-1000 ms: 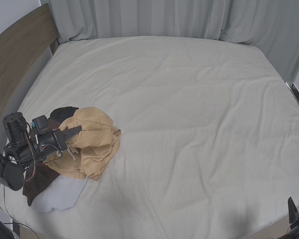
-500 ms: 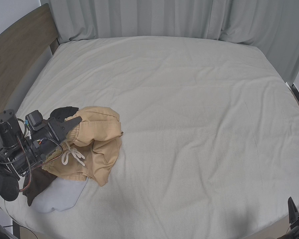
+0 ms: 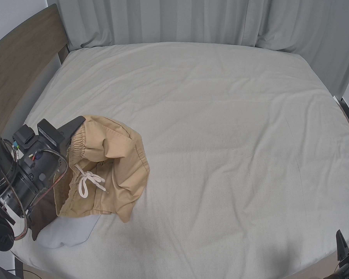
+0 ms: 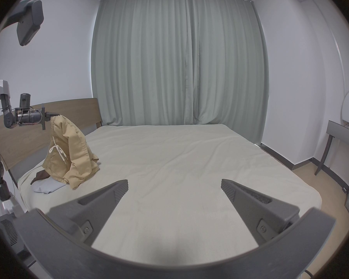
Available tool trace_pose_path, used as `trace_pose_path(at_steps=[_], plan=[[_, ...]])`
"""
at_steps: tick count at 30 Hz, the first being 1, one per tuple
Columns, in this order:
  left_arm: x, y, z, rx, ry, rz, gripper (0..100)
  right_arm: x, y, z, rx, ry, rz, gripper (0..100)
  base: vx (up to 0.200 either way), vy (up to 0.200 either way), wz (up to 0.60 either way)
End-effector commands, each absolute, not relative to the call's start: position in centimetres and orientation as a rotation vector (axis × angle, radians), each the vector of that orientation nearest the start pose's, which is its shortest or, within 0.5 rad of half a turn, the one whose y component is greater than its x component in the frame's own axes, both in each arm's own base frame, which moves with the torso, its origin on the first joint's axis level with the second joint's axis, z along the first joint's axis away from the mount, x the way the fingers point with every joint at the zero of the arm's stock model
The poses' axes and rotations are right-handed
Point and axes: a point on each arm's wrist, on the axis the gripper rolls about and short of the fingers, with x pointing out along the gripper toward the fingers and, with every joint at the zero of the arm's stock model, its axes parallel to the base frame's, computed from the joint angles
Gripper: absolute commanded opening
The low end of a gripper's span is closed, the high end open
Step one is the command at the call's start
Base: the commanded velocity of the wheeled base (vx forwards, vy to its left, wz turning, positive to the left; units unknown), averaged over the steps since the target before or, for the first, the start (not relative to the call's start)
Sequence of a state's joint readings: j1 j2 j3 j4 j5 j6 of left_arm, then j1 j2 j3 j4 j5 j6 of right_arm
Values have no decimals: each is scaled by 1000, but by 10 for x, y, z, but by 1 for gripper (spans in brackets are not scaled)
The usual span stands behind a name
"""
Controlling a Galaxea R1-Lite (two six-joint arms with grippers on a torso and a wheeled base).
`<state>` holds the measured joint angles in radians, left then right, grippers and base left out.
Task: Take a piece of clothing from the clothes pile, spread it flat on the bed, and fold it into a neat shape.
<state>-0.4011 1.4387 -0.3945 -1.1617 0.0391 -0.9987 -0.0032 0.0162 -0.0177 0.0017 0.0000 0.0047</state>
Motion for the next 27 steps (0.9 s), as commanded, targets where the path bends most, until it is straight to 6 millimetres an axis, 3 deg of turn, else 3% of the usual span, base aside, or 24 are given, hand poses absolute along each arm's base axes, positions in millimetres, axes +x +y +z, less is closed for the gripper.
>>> trace_pose_path(at_steps=[1, 4, 7, 12, 15, 20, 21, 27], plan=[[172, -93, 216, -1094, 16, -455, 0, -22, 0, 76, 5, 14, -3, 100, 0, 0, 0], [157, -98, 226, -1121, -11, -495, 0, -22, 0, 76, 5, 12, -3, 100, 0, 0, 0], [143, -105, 253, -1176, -87, -549, 0, -22, 0, 76, 5, 12, -3, 100, 0, 0, 0], [139, -107, 273, -1201, -138, -534, 0, -22, 0, 76, 5, 12, -3, 100, 0, 0, 0], [137, -106, 271, -1190, -134, -531, 0, -22, 0, 76, 5, 12, -3, 100, 0, 0, 0], [138, -107, 248, -1142, -54, -506, 0, -22, 0, 76, 5, 12, -3, 100, 0, 0, 0], [144, -112, 234, -1101, 1, -492, 0, -22, 0, 76, 5, 12, -3, 100, 0, 0, 0], [166, -140, 203, -956, 152, -511, 0, -22, 0, 76, 5, 12, -3, 100, 0, 0, 0]])
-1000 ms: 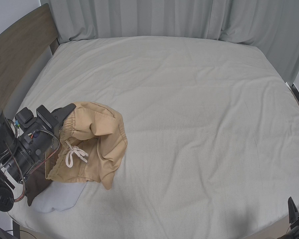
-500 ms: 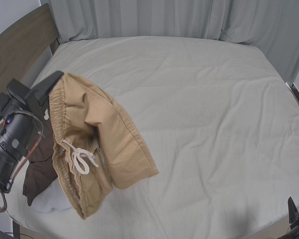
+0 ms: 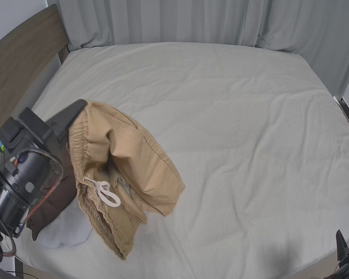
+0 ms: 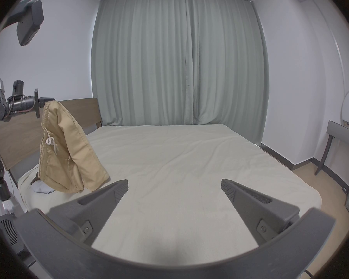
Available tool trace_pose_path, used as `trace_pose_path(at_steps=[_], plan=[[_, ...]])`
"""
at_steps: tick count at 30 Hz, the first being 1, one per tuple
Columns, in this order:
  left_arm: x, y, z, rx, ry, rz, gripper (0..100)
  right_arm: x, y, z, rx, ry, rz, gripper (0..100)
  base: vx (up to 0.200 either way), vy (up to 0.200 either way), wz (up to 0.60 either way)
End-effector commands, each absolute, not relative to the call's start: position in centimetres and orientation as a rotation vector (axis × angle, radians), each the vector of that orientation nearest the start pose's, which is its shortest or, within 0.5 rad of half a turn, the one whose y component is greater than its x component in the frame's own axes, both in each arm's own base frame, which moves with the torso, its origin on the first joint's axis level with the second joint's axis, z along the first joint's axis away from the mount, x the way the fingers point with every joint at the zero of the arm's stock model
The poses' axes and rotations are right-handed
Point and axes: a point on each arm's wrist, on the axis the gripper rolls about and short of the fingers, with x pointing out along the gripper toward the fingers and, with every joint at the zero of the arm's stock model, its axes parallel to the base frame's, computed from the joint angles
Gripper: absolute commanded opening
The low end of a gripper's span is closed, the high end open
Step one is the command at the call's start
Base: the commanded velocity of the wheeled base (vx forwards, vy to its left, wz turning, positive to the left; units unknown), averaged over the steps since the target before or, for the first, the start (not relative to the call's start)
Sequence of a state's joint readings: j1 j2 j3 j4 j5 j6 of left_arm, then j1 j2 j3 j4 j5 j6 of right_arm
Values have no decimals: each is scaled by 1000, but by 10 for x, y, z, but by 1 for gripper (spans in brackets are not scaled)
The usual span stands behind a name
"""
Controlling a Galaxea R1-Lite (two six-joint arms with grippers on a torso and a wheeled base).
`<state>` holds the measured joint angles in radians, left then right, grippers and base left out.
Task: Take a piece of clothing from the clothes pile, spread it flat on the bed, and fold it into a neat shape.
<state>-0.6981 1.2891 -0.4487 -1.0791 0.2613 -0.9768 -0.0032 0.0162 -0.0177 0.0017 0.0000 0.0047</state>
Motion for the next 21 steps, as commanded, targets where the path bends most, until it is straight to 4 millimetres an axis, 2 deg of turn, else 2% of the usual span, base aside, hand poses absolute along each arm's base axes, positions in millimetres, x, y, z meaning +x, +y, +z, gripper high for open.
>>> trace_pose_path(at_steps=[1, 3, 7, 8, 9, 12, 13, 14, 16, 21], plan=[[166, -140, 203, -956, 152, -511, 0, -22, 0, 76, 5, 12, -3, 100, 0, 0, 0], [170, -168, 191, -889, 227, -602, 0, -22, 0, 76, 5, 12, -3, 100, 0, 0, 0], [170, -209, 181, -864, 302, -713, 0, -22, 0, 76, 5, 12, -3, 100, 0, 0, 0], [170, -212, 180, -863, 306, -720, 0, -22, 0, 76, 5, 12, -2, 100, 0, 0, 0], [168, -231, 174, -851, 337, -757, 0, -22, 0, 76, 5, 12, -2, 100, 0, 0, 0], [159, -268, 159, -805, 396, -855, 0, -22, 0, 76, 5, 14, -3, 100, 0, 0, 0], [158, -270, 159, -803, 395, -862, 0, -22, 0, 76, 5, 14, -2, 100, 0, 0, 0], [153, -290, 164, -809, 366, -957, 0, -22, 0, 76, 5, 14, -2, 100, 0, 0, 0], [147, -308, 178, -844, 330, -1060, 0, -22, 0, 76, 5, 12, -3, 100, 0, 0, 0], [140, -323, 214, -898, 267, -1243, 0, -22, 0, 76, 5, 14, -2, 100, 0, 0, 0]])
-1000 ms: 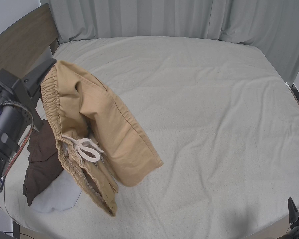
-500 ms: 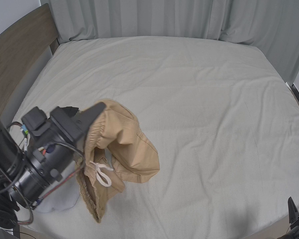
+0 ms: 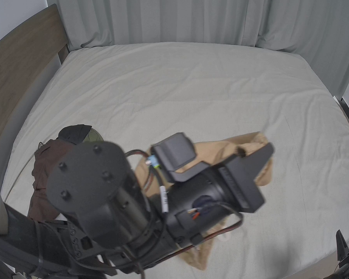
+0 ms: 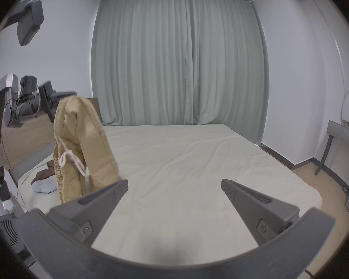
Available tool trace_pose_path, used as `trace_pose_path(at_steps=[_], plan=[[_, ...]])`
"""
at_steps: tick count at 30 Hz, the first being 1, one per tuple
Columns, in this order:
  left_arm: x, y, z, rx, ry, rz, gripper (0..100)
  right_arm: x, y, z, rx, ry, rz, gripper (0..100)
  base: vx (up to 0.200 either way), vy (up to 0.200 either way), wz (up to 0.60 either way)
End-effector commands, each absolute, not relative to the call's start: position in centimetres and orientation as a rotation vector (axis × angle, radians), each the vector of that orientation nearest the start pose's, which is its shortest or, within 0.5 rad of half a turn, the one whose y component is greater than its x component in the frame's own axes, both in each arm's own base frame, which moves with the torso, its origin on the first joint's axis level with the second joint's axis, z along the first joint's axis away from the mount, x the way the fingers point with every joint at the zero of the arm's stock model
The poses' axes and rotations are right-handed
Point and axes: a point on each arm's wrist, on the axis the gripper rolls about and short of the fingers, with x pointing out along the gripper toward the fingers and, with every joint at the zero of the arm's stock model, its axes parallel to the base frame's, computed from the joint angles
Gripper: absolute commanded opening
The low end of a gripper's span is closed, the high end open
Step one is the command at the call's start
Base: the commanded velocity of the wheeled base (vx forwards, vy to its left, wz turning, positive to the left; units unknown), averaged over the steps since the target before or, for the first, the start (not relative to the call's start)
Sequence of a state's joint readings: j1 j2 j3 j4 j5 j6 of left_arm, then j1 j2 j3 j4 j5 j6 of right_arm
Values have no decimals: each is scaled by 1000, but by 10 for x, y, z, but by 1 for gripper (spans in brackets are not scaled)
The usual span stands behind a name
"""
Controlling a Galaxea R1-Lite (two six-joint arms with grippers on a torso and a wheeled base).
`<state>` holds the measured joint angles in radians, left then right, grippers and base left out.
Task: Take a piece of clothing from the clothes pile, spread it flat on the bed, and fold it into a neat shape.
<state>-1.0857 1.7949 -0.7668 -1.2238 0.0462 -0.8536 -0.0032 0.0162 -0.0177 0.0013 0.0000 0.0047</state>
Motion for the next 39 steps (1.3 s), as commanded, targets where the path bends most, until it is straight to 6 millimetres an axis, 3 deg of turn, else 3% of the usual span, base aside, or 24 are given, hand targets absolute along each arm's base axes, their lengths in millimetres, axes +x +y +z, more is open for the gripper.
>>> trace_pose_path(at_steps=[1, 4, 6, 9, 10, 15, 17, 24, 30, 39], plan=[[140, -323, 219, -908, 258, -1262, 0, -22, 0, 76, 5, 14, -2, 100, 0, 0, 0], [132, -319, 259, -1033, 210, -1345, 0, -22, 0, 76, 5, 12, -3, 100, 0, 0, 0], [131, -316, 273, -1101, 217, -1351, 0, -22, 0, 76, 5, 11, -3, 100, 0, 0, 0], [146, -310, 271, -1094, 223, -1287, 0, -22, 0, 76, 5, 12, -3, 100, 0, 0, 0], [163, -304, 263, -1064, 211, -1215, 0, -22, 0, 76, 5, 14, -2, 100, 0, 0, 0], [195, -284, 212, -868, 227, -1042, 0, -22, 0, 76, 3, 11, -3, 100, 0, 0, 0], [201, -273, 191, -801, 240, -1000, 0, -22, 0, 76, 3, 14, -3, 100, 0, 0, 0], [220, -237, 146, -669, 215, -916, 0, -22, 0, 76, 5, 12, -3, 100, 0, 0, 0], [236, -205, 122, -636, 178, -837, 0, -22, 0, 76, 3, 12, -3, 100, 0, 0, 0], [251, -171, 113, -626, 186, -716, 0, -22, 0, 76, 3, 12, -3, 100, 0, 0, 0]])
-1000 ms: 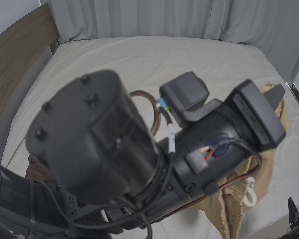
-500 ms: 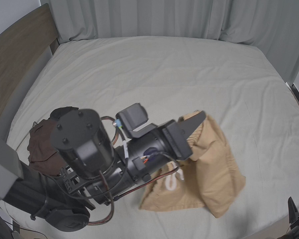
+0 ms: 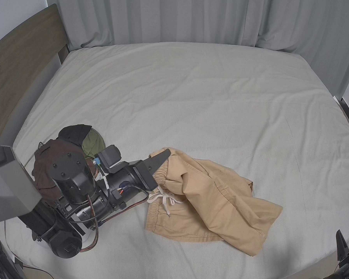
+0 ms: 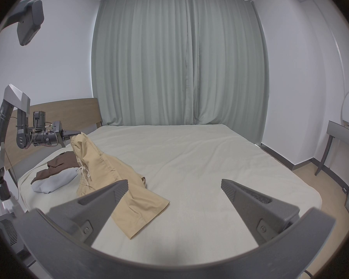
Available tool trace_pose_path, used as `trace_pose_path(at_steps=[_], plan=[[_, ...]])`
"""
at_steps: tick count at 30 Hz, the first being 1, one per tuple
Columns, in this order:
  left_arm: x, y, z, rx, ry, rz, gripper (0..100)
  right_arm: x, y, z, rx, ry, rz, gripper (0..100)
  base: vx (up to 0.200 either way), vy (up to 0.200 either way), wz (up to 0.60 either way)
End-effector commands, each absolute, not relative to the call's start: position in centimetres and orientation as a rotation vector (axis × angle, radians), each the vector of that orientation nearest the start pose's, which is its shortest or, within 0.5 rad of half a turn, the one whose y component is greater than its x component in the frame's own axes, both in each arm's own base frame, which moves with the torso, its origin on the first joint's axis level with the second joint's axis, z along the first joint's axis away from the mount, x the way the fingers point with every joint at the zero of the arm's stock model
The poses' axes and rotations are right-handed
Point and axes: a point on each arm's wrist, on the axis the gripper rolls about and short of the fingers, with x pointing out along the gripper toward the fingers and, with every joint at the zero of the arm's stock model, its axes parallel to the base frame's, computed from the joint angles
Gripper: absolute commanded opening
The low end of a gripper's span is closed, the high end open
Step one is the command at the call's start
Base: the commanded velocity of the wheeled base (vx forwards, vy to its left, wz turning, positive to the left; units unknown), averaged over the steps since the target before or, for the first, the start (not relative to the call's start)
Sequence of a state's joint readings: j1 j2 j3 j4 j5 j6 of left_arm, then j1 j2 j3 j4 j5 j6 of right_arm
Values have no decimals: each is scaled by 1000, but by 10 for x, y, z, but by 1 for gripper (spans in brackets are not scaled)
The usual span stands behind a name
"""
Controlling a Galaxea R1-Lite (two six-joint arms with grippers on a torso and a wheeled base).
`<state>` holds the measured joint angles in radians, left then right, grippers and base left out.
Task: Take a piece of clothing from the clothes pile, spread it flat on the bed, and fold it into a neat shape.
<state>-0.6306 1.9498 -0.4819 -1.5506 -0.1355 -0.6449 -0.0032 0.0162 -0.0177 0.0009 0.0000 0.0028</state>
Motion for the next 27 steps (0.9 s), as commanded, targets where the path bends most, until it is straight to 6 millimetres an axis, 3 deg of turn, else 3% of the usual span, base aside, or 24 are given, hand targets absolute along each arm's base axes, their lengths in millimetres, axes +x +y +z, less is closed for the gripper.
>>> trace_pose_path(at_steps=[1, 4, 8, 14, 19, 27], plan=[[251, -171, 113, -626, 186, -716, 0, -22, 0, 76, 3, 12, -3, 100, 0, 0, 0], [262, -155, 111, -626, 171, -642, 0, -22, 0, 76, 3, 12, -3, 100, 0, 0, 0], [264, -146, 108, -628, 174, -606, 0, -22, 0, 76, 3, 14, -3, 100, 0, 0, 0], [270, -112, 101, -586, 169, -487, 0, -22, 0, 76, 3, 12, -3, 100, 0, 0, 0], [270, -104, 91, -514, 190, -455, 0, -22, 0, 76, 3, 14, -3, 100, 0, 0, 0], [289, -101, 69, -474, 225, -420, 0, -22, 0, 76, 2, 12, -3, 100, 0, 0, 0]])
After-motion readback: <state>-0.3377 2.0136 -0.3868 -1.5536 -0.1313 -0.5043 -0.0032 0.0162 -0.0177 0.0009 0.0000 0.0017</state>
